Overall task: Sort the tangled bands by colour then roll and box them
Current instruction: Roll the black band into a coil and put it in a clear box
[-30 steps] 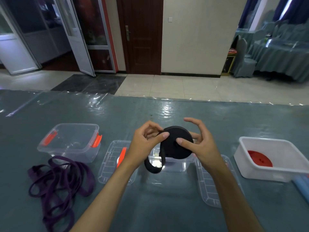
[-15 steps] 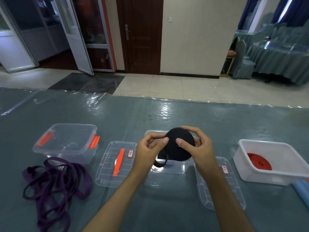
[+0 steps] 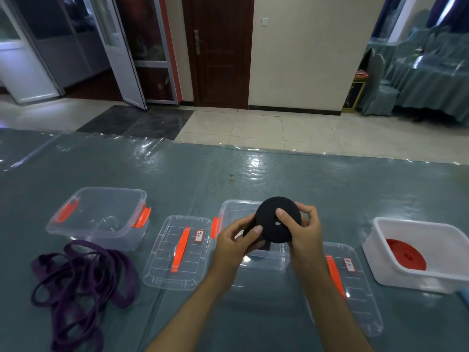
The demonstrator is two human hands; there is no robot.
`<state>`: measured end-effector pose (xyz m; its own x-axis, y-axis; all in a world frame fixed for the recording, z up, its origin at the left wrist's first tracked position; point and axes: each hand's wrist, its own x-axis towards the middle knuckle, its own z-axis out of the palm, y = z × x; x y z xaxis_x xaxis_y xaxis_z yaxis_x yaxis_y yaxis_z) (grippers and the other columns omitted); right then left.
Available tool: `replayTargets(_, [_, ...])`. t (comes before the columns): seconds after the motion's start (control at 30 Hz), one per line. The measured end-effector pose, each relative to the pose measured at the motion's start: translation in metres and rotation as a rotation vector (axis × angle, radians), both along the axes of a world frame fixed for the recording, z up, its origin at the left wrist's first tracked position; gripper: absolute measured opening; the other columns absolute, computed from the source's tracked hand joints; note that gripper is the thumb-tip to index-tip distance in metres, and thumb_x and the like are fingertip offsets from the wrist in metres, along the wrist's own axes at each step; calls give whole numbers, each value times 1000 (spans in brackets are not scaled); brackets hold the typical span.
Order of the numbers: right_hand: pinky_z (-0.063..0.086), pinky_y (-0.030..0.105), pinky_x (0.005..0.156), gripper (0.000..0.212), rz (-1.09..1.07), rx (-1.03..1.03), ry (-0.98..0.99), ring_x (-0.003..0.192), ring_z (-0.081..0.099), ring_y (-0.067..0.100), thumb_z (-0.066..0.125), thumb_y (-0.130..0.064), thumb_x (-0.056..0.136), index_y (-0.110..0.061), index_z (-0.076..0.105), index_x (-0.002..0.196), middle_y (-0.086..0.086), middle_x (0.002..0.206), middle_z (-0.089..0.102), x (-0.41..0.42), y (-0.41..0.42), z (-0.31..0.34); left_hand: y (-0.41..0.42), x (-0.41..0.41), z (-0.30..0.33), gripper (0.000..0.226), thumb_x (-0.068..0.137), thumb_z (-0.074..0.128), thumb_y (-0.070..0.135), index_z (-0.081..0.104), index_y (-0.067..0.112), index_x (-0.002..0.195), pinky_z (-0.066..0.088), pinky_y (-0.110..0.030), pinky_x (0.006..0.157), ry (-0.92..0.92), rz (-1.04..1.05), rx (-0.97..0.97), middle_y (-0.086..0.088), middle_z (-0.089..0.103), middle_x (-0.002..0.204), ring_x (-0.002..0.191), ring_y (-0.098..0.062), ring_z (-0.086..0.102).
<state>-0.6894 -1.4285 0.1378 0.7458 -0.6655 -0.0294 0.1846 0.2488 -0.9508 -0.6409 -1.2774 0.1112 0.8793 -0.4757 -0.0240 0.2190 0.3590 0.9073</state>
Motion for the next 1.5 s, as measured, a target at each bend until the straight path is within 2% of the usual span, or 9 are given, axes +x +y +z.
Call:
replayTargets(0.13, [64,47,81,51,-62,106,24,97,78,35,91,-24,70,-18,63,112,12,108,76,16,-5,-15,-7,13,-4,43,93,82,20,72,28,135,63,-37,93,86,-85,1,-6,75,130,117,-31,74])
replayTargets(0.33, [64,52,84,40,-24,96,161,103,75,37,91,-14,79,-13,58,102,20,115,73,44,-19,-39,-22,47,-22,31,91,82,11,76,13,121,63,-33,87,212,151,22,-15,78,119,111,-32,76])
replayTargets(0.57, [61,28,61,33,123,33,426,86,78,25,82,-15,90,-18,60,115,9,101,78,73,-45,-83,-51,95,-64,30,89,80,-2,68,1,116,65,-36,82,411,238,267,-25,75,113,102,-37,77])
replayTargets(0.7, [61,37,70,33,316,-58,694,91,70,19,76,-15,96,-18,51,118,12,114,70,88,-62,-107,-66,119,-98,24,91,77,-4,68,6,110,63,-31,76,439,243,412,-26,73,116,100,-34,74])
replayTargets(0.87, [60,47,85,33,454,-58,881,104,65,22,79,-26,93,-17,59,118,3,114,66,104,-81,-125,-85,140,-132,24,92,75,-6,67,17,93,61,-45,96,463,260,601,-25,74,113,103,-37,73])
replayTargets(1.07, [63,46,81,19,588,-97,989,109,66,25,72,-31,98,-21,66,113,3,117,70,112,-87,-149,-99,154,-164,23,89,77,-7,73,7,106,59,-47,101,488,252,712,-21,75,112,108,-37,73])
replayTargets(1.27, [54,31,65,11,612,-186,1028,82,65,16,69,-28,99,-20,67,105,0,99,71,123,-82,-167,-109,168,-180,19,89,76,-8,74,7,102,58,-43,100,466,292,799,-15,73,106,102,-30,69])
replayTargets(1.4, [50,28,65,5,580,-257,1015,80,63,8,67,-25,99,-28,64,98,-9,91,68,124,-85,-176,-111,165,-189,20,89,77,-8,78,1,107,52,-24,78,398,257,875,-5,72,94,91,-20,67])
replayTargets(1.5, [49,29,62,7,588,-303,1063,72,63,13,69,-25,98,-18,69,94,0,86,70,127,-86,-176,-111,166,-190,18,87,79,-7,78,2,102,50,-24,77,359,238,921,-5,71,91,92,-22,68])
